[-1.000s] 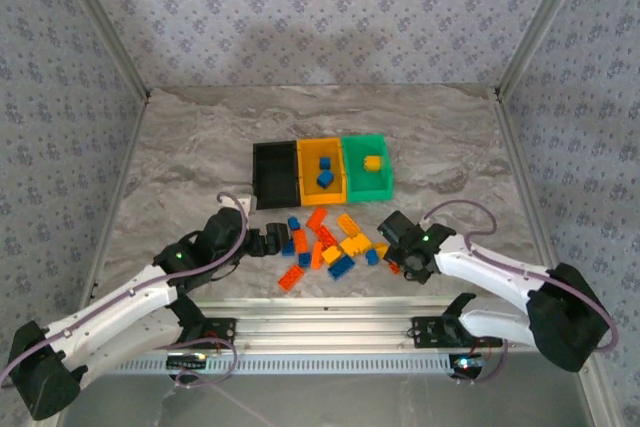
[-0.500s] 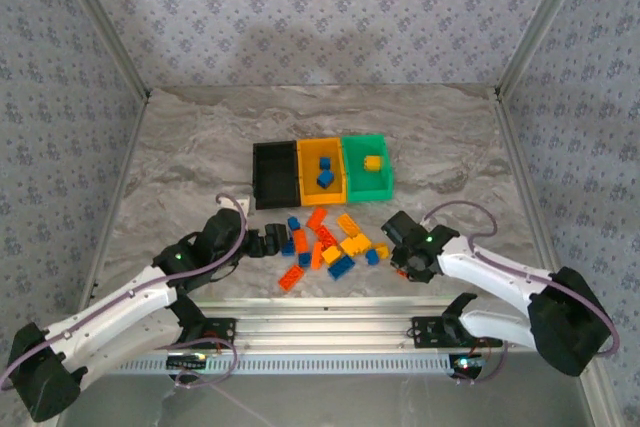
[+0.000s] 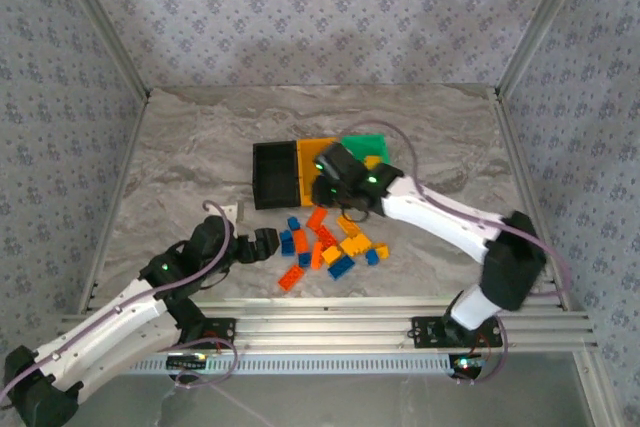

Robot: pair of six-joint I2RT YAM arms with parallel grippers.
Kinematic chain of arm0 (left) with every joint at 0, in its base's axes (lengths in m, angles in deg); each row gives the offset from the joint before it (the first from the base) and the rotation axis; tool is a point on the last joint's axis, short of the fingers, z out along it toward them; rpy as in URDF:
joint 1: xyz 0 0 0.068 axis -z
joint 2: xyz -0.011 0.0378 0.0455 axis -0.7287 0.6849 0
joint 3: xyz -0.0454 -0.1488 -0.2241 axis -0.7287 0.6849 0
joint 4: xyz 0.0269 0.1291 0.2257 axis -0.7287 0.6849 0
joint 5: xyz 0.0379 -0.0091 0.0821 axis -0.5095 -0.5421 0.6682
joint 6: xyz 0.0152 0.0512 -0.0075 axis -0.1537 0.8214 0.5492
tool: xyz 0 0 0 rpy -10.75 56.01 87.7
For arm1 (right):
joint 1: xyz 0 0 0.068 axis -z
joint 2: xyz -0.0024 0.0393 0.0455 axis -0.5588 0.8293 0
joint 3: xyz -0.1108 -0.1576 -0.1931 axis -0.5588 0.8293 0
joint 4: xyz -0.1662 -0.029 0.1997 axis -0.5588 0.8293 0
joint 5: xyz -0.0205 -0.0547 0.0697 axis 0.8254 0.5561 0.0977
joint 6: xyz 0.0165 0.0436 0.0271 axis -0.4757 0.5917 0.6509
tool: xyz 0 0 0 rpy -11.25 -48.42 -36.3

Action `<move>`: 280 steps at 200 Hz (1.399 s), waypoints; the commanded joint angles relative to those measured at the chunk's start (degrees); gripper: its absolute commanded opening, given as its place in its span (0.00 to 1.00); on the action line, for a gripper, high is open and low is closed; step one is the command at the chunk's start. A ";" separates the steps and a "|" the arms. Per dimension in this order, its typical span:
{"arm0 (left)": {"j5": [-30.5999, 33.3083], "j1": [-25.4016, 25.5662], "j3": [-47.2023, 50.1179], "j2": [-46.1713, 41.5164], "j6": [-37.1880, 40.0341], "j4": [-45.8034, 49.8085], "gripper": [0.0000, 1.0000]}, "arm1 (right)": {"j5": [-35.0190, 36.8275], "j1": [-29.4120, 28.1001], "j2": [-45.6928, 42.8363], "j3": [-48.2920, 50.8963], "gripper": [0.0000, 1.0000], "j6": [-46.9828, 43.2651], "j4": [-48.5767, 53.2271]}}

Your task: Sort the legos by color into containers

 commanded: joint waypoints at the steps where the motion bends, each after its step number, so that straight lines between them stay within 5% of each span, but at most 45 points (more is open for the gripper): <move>1: -1.53 -0.61 -1.35 0.24 -0.61 5.17 0.99 | -4.05 -0.31 9.34 -9.96 0.16 -8.89 0.26; 56: -2.11 -1.24 -0.96 -0.40 -1.36 7.41 0.98 | -6.14 0.66 32.42 -35.84 0.20 -11.81 6.80; 120: -4.76 -1.25 -1.46 1.81 0.56 5.66 1.00 | -8.89 3.22 37.53 -41.48 0.53 -6.61 4.11; 147: -6.62 -1.20 -3.34 4.23 2.01 5.22 1.00 | -9.18 3.46 31.43 -36.21 0.59 -6.16 -0.22; 177: -9.50 0.20 -5.24 9.32 3.70 3.69 0.99 | -9.29 3.44 18.00 -18.43 0.62 -3.22 -9.93; 223: -5.26 11.67 -10.38 23.13 6.38 5.72 0.89 | -6.44 3.80 1.04 3.67 0.64 -0.94 -14.48; 280: 1.38 20.96 -14.62 36.41 6.72 9.49 0.77 | -2.50 4.10 -12.95 17.27 0.66 0.45 -15.74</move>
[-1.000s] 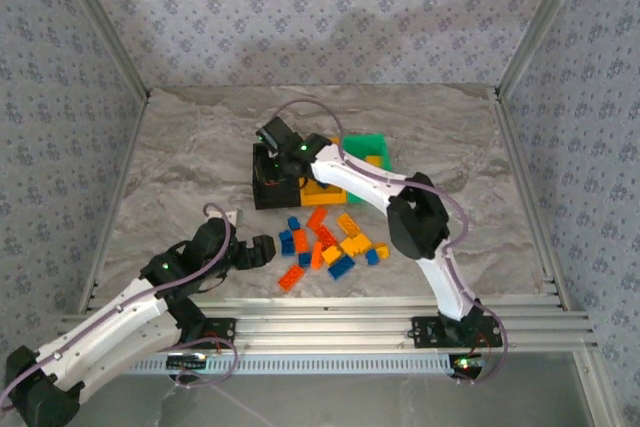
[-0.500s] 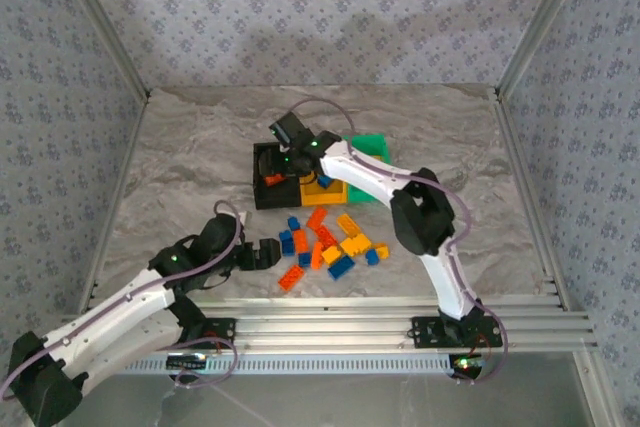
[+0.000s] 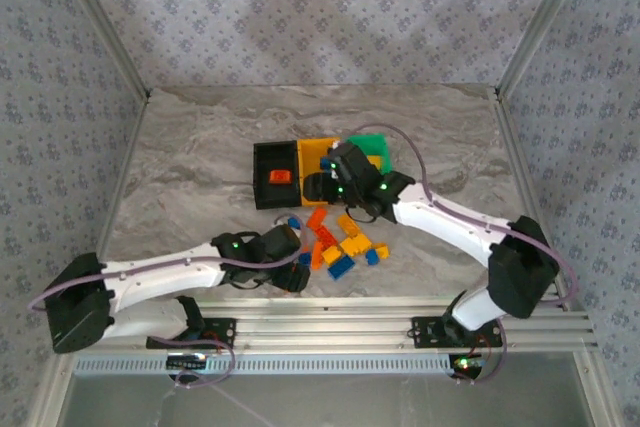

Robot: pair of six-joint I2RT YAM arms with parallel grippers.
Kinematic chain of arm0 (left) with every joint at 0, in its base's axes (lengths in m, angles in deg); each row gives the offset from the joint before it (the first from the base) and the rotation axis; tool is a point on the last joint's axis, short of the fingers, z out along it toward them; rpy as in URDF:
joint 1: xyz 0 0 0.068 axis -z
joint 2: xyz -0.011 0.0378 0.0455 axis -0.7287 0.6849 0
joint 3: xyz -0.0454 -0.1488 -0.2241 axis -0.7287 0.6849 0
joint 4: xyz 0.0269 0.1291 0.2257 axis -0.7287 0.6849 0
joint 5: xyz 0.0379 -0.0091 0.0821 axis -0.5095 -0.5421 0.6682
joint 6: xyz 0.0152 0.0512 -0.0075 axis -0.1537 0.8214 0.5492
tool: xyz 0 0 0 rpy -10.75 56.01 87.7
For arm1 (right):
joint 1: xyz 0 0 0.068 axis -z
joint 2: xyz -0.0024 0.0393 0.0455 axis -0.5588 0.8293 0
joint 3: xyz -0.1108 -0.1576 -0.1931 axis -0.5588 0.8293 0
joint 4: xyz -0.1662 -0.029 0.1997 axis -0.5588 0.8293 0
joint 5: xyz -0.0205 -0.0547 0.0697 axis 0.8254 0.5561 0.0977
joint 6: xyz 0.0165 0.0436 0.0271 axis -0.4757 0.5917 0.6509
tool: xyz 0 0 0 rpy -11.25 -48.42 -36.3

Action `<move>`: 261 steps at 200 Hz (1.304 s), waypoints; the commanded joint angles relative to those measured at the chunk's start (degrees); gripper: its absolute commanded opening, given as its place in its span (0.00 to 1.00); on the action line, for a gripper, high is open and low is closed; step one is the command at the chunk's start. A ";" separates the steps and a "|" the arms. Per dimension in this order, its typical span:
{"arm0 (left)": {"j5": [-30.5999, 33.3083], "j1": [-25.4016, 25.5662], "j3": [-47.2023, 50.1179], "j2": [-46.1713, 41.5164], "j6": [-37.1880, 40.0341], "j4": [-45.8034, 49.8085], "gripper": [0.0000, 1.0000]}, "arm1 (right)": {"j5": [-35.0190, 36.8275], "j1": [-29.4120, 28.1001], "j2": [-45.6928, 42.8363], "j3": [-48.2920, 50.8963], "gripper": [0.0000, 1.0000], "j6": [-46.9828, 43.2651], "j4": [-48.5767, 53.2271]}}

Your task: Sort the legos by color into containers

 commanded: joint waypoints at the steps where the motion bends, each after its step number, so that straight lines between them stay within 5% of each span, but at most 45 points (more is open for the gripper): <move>1: 3.57 1.78 -2.51 3.58 0.87 3.19 0.77 | 3.20 0.47 -4.93 3.10 0.66 1.40 -1.39; 67: 3.72 2.97 -1.97 10.37 0.74 1.17 0.63 | 5.36 2.09 -12.11 7.04 0.67 2.18 -0.63; 93: 3.03 3.29 -1.38 11.17 0.57 0.15 0.48 | 5.88 2.97 -13.35 8.14 0.67 2.85 -0.47; 165: 8.90 2.72 -1.75 0.42 -1.29 5.25 0.29 | 6.42 4.48 -16.58 11.12 0.68 4.24 -0.32; 212: 5.86 -15.69 -5.80 -9.71 3.81 0.48 0.29 | 6.84 4.73 -18.90 15.88 0.68 6.28 -1.31; 261: 0.45 -28.55 -19.12 6.40 7.41 -8.87 0.29 | 7.17 5.12 -21.14 19.42 0.68 7.53 0.09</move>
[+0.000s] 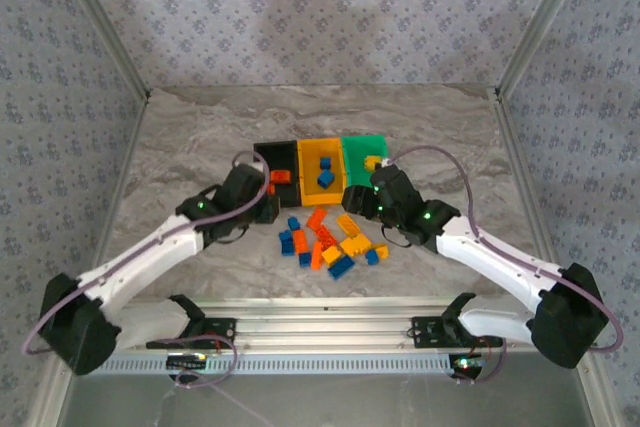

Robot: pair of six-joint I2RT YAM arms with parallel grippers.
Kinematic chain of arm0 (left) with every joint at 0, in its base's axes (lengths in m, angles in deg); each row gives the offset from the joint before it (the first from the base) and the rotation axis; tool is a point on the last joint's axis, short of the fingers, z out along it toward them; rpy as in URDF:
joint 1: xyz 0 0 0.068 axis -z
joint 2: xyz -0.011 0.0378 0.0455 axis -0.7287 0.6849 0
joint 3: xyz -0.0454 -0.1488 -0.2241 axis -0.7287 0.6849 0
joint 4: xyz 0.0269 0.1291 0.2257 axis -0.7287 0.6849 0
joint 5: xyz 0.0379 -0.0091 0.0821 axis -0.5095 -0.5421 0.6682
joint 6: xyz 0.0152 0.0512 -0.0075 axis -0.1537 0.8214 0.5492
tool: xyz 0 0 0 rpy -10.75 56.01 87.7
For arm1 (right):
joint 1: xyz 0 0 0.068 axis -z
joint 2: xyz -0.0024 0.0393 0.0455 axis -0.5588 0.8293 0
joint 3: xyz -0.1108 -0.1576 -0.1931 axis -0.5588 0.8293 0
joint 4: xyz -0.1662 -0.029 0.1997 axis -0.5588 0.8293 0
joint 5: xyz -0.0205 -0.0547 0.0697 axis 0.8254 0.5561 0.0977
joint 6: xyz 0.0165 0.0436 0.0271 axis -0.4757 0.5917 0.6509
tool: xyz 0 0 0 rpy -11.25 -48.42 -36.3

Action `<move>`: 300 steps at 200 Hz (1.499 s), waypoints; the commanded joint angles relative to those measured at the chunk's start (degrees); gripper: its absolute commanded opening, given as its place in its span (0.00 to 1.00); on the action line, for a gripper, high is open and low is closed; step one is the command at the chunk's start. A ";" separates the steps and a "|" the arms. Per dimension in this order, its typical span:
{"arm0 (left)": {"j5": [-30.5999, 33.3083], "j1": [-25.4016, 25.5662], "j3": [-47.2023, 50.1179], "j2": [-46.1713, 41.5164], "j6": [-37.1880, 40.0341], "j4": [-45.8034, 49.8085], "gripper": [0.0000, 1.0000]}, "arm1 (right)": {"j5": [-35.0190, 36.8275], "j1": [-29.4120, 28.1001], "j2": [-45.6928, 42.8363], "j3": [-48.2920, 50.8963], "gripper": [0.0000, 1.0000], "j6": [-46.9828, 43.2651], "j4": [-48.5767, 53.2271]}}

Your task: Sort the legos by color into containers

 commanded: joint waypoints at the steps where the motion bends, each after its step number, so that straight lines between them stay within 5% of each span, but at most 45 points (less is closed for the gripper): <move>1: -3.32 -3.34 -6.15 7.80 2.95 -6.03 0.29 | 1.52 0.43 -2.82 1.69 0.68 1.66 0.95; 74: -2.36 -8.10 -22.48 31.10 2.15 -4.72 0.30 | 1.81 0.49 -11.05 6.86 0.68 3.73 5.95; 109: -3.64 -8.21 -24.38 32.21 1.04 -4.04 0.50 | 2.29 0.43 -13.77 9.08 0.68 5.11 9.94; 137: -4.37 -7.63 -23.93 27.56 0.85 -4.58 0.71 | 2.52 0.52 -14.59 11.33 0.69 6.77 11.44; 184: -8.47 -4.66 -18.43 15.22 -0.42 -6.77 0.87 | 0.51 0.96 -9.55 11.69 0.68 1.41 8.50; 191: -8.56 -3.43 -16.82 13.05 -0.51 -6.95 0.99 | 0.12 0.96 -7.62 10.83 0.68 -0.40 8.02; 239: -7.52 3.05 -1.88 -2.52 -5.15 -8.78 1.00 | 0.81 -1.65 8.09 1.93 0.69 -10.09 5.17; 300: -5.56 3.35 10.63 -16.43 -10.32 -4.89 1.00 | 2.84 -4.49 23.61 -7.42 0.70 -15.32 6.34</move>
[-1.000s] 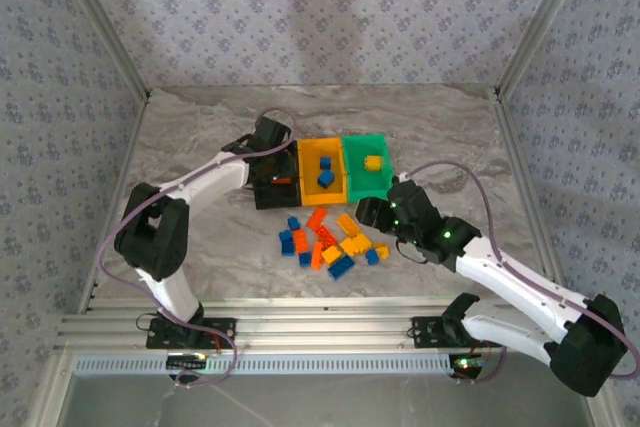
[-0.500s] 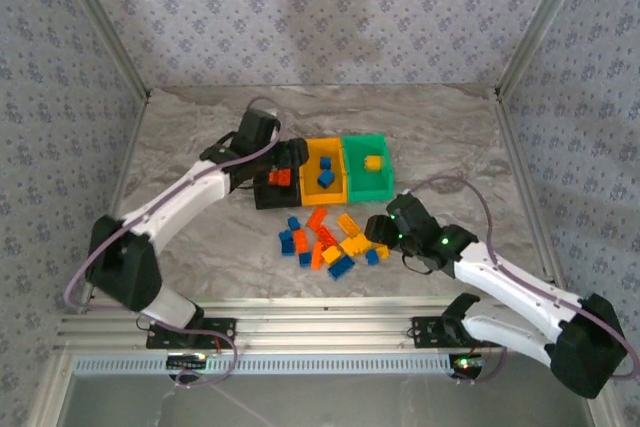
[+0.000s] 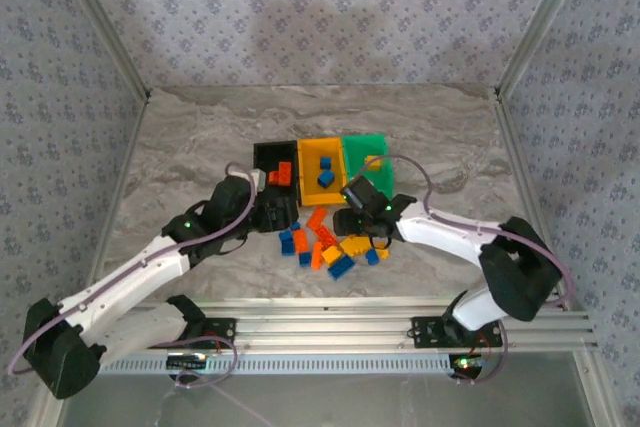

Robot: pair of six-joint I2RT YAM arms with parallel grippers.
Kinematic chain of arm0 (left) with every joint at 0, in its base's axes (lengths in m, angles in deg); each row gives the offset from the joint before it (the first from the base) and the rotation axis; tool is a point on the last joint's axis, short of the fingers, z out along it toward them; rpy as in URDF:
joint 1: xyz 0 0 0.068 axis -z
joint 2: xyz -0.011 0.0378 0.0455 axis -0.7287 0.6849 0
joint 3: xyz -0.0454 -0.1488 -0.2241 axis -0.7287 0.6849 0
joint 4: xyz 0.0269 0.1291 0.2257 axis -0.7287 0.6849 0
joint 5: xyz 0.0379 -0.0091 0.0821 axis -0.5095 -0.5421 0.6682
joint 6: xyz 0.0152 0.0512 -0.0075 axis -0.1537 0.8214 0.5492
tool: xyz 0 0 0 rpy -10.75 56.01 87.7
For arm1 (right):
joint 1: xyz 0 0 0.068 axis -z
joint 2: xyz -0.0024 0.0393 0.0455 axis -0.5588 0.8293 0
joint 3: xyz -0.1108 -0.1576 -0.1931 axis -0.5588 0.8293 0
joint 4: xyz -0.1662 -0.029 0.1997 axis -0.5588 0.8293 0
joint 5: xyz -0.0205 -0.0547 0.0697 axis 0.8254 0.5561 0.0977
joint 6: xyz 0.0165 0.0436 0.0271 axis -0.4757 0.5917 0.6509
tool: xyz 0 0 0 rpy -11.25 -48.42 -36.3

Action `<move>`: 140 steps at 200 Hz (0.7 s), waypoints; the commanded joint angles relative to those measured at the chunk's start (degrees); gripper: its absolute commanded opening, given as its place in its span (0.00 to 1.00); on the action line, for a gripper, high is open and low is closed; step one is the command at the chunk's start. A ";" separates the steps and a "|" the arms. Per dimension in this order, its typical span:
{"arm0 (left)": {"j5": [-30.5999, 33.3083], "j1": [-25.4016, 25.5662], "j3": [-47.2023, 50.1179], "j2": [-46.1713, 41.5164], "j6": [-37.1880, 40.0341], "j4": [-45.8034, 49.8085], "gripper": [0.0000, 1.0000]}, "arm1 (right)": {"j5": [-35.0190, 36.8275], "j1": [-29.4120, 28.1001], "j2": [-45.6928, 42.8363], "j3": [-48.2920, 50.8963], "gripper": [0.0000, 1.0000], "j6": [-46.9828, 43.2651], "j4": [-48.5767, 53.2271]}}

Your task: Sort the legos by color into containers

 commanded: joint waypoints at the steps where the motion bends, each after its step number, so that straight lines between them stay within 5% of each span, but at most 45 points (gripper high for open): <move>1: 1.75 0.13 1.28 -3.78 -2.58 1.42 1.00 | 2.17 -0.71 4.47 -3.54 0.70 -3.66 1.79; 92: 3.48 0.11 5.26 -7.32 -4.17 2.45 1.00 | 5.17 -0.55 12.80 -5.81 0.59 -2.62 4.77; 140: 4.07 -0.48 7.49 -9.22 -5.37 2.54 1.00 | 5.54 -0.49 10.81 -4.25 0.32 -4.22 0.73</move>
